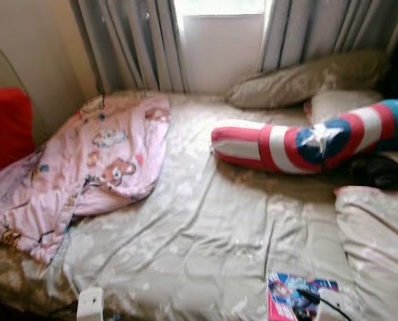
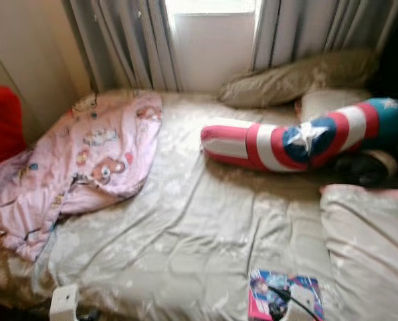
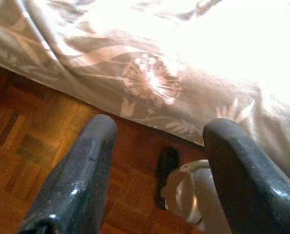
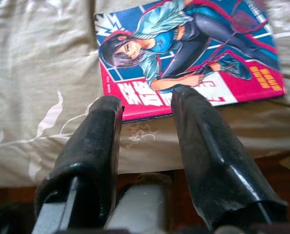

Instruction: Clean up the room

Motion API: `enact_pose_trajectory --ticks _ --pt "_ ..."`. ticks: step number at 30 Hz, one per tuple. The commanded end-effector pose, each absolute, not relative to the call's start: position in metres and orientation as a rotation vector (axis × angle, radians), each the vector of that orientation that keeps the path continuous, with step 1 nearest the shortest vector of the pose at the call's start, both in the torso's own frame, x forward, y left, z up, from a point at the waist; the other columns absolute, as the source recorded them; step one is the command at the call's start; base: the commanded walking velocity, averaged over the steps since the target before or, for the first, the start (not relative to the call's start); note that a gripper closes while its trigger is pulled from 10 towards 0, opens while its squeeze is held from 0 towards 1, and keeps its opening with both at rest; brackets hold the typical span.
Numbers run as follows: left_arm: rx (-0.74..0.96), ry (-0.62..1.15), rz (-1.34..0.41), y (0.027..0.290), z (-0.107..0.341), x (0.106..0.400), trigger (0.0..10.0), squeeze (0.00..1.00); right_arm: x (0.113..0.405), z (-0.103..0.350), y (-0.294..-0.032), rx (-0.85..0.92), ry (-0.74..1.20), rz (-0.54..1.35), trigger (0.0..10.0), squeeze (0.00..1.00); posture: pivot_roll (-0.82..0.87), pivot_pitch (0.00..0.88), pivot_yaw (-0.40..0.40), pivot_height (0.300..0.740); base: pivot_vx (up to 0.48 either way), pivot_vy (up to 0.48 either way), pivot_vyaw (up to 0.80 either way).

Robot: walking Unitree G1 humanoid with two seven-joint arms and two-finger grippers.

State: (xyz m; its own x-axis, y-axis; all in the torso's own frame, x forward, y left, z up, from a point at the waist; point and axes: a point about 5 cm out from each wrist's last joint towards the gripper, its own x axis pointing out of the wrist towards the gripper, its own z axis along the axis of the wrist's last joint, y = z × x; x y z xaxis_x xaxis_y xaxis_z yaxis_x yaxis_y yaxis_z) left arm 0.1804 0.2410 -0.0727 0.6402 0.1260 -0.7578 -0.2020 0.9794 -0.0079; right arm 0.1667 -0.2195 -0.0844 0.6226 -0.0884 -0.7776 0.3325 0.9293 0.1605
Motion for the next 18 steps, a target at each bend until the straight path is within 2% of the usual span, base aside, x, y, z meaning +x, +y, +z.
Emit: enact_pose_trajectory --ticks 1,18 --pt "-0.069 0.874 0.195 0.2483 -0.0732 0.1752 10.0 0.00 0.1729 -0.0833 -0.2107 0.316 0.857 -0.230 10.0 0.00 0.04 0.000 0.003 0.740 0.000 0.364 0.00" --pt "-0.072 0.877 0.200 0.2526 -0.0726 0.1737 10.0 0.00 0.1720 -0.0834 -0.2113 0.296 0.846 -0.254 10.0 0.00 0.04 0.000 0.007 0.740 0.000 0.360 0.00"
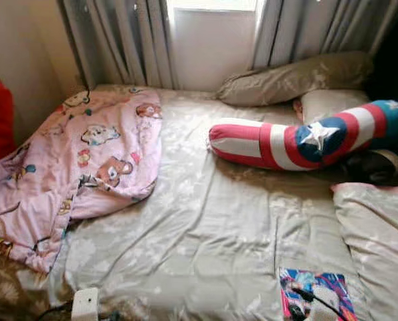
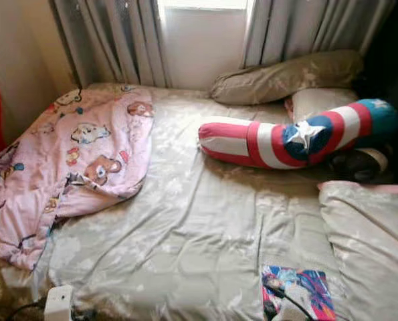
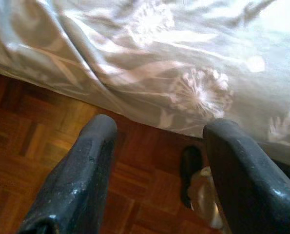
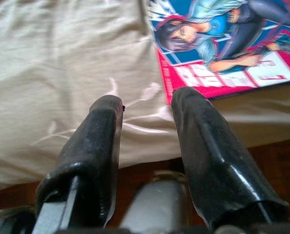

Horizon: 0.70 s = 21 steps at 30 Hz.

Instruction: Clean up the room

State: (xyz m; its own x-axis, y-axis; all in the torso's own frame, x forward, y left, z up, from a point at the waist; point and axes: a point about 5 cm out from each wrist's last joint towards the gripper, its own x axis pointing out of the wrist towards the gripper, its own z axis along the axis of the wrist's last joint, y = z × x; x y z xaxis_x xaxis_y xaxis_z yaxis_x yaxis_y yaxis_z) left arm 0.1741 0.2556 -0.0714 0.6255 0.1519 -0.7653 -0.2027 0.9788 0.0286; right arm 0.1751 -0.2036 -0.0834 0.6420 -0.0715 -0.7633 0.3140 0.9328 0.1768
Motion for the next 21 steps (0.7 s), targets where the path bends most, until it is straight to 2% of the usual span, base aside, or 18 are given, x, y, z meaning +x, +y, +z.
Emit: enact_pose_trajectory --ticks 1,16,21 --pt "-0.072 0.877 0.200 0.2526 -0.0727 0.1737 10.0 0.00 0.1716 -0.0837 -0.2109 0.302 0.850 -0.254 10.0 0.00 0.05 0.000 0.006 0.740 0.000 0.364 0.00" --pt "-0.072 0.881 0.193 0.2468 -0.0739 0.1752 10.0 0.00 0.1710 -0.0851 -0.2064 0.301 0.868 -0.232 10.0 0.00 0.05 0.000 0.011 0.740 0.000 0.362 0.00" --pt "-0.069 0.883 0.192 0.2466 -0.0741 0.1750 10.0 0.00 0.1724 -0.0840 -0.2065 0.276 0.854 -0.219 10.0 0.00 0.05 0.000 0.014 0.740 0.000 0.365 0.62"
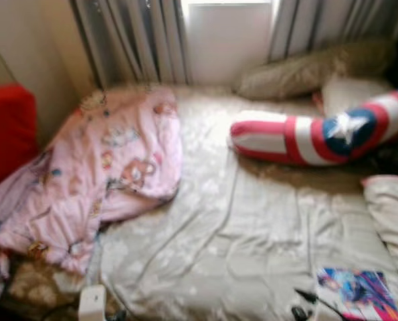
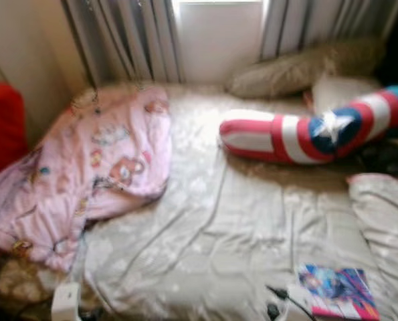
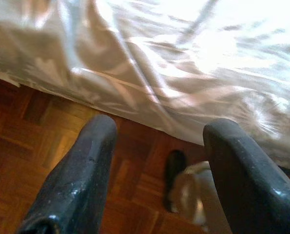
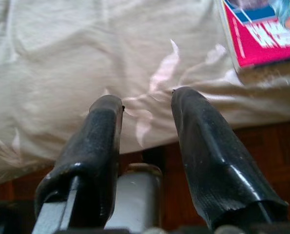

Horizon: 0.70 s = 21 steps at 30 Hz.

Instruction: Clean up the room

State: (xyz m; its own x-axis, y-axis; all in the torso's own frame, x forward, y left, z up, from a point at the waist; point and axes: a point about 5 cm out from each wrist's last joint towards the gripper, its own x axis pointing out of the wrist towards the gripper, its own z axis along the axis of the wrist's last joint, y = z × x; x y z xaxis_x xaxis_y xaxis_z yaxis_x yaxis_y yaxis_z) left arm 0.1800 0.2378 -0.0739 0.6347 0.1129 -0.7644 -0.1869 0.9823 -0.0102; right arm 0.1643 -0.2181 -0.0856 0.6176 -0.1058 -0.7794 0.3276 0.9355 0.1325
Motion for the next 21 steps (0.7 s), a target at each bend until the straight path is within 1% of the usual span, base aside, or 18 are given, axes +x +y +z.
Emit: enact_pose_trajectory --ticks 1,4,21 --pt "-0.068 0.885 0.192 0.2467 -0.0741 0.1748 10.0 0.00 0.1721 -0.0842 -0.2062 0.289 0.854 -0.225 10.0 0.00 0.05 0.000 0.014 0.740 0.000 0.480 0.75" --pt "-0.067 0.886 0.191 0.2469 -0.0743 0.1745 10.0 0.00 0.1713 -0.0849 -0.2051 0.311 0.858 -0.228 10.0 0.00 0.05 0.000 0.015 0.740 0.000 0.480 0.63" --pt "-0.065 0.881 0.191 0.2484 -0.0736 0.1747 10.0 0.00 0.1713 -0.0854 -0.2033 0.335 0.864 -0.227 10.0 0.00 0.05 0.000 0.016 0.740 0.000 0.455 0.00"
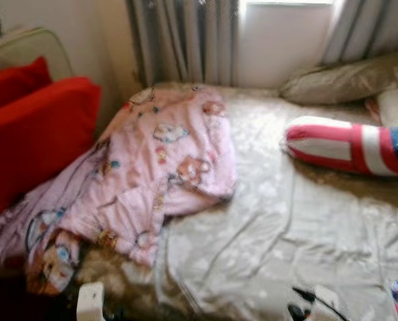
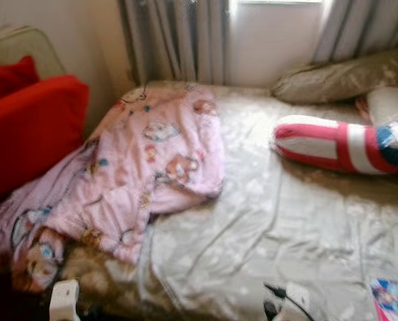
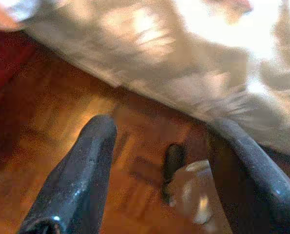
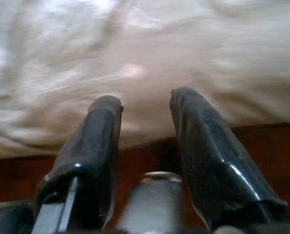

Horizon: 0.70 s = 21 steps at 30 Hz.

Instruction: Clean up the room

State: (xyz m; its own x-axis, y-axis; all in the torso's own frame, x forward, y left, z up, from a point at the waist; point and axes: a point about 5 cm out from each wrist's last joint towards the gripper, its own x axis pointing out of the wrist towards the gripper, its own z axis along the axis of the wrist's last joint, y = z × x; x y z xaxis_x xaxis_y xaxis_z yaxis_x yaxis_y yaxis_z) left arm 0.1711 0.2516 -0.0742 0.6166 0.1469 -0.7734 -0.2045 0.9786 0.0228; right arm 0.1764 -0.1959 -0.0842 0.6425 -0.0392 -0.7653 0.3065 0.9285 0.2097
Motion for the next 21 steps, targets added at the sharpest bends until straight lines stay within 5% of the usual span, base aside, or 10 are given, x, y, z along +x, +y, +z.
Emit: enact_pose_trajectory --ticks 1,21 --pt "-0.065 0.881 0.191 0.2484 -0.0736 0.1746 10.0 0.00 0.1713 -0.0855 -0.2033 0.335 0.864 -0.227 10.0 0.00 0.05 0.000 0.018 0.740 0.000 0.401 0.00" --pt "-0.060 0.885 0.188 0.2492 -0.0740 0.1733 10.0 0.00 0.1708 -0.0859 -0.2025 0.320 0.876 -0.210 10.0 0.00 0.05 0.000 0.020 0.740 0.000 0.406 0.00"
